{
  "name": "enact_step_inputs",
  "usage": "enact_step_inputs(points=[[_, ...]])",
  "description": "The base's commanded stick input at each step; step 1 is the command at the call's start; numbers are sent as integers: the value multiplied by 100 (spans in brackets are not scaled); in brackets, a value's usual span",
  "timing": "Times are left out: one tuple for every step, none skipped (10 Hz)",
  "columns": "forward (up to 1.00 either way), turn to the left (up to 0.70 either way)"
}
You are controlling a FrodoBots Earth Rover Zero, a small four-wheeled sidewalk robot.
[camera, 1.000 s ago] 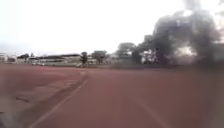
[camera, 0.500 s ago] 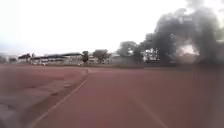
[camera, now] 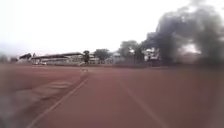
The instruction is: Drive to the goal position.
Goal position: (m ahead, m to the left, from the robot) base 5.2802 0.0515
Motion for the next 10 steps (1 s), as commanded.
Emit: enact_step_inputs(points=[[70, 0], [70, 0], [70, 0], [70, 0], [70, 0], [70, 0], [70, 0], [70, -24], [70, -27], [70, -23]])
